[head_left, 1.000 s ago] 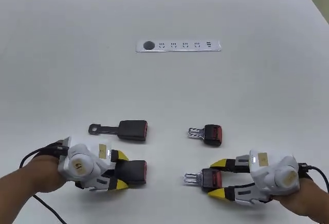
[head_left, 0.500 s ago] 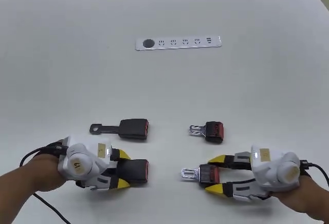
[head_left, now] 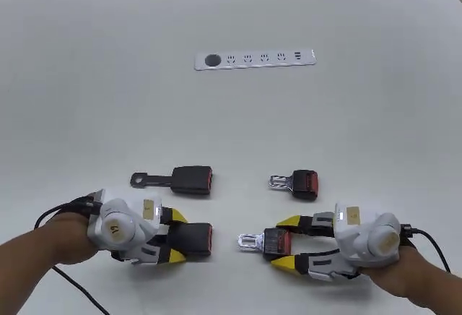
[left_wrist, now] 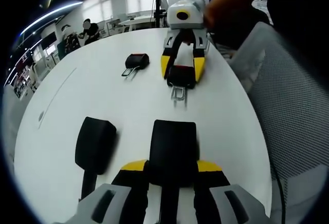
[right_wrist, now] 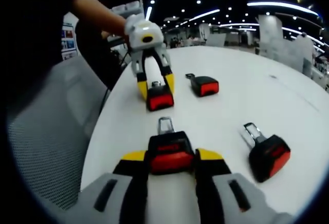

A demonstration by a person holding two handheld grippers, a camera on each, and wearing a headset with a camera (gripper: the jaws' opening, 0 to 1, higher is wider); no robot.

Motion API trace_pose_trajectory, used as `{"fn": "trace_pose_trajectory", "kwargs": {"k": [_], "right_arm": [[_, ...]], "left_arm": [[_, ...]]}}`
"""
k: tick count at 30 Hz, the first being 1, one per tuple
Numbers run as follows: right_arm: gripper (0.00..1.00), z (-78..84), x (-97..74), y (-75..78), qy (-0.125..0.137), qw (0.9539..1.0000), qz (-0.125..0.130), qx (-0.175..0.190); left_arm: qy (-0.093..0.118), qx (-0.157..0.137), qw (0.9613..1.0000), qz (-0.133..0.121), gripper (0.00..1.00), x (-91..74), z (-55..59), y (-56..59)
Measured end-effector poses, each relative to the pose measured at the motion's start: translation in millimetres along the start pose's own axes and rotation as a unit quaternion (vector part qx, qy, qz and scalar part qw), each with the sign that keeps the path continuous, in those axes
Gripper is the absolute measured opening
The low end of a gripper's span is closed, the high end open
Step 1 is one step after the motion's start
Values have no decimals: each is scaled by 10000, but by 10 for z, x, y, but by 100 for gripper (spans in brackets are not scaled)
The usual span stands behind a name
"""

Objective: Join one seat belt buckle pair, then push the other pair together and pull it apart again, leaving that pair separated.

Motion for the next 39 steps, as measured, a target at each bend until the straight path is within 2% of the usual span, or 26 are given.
{"fn": "trace_pose_trajectory", "kwargs": {"k": [14, 26, 29, 35, 39], "right_arm": [[35, -195, 388, -57, 54, 9998, -107, -127], [35, -284, 538, -95, -20, 9998, -78, -169], [35, -278, 515, -101, -36, 9999, -88, -106], [35, -299, 540, -111, -137, 9998, -113, -110], [35, -317, 568, -108, -195, 9996, -152, -148]], "left_arm": [[-66, 64, 9999, 45, 35, 19, -1, -10], [-136, 156, 9998, 62, 35, 26, -9, -2], [-150, 148, 9998, 55, 35, 30, -1, -2], [-300, 383, 9987, 121, 34, 36, -26, 7], [-328, 417, 9985, 147, 34, 35, -39, 11]]}}
Point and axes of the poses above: the centre of the closed fingertips' face, and the gripper's own axes: x roughly forward along the fingers, y roughly to its right, z roughly out of its underside, the point moved 4 cm from there along -x, roughly backward along the fingers, and after that the axes turned 1 degree about -x, right-handed, at the moved point
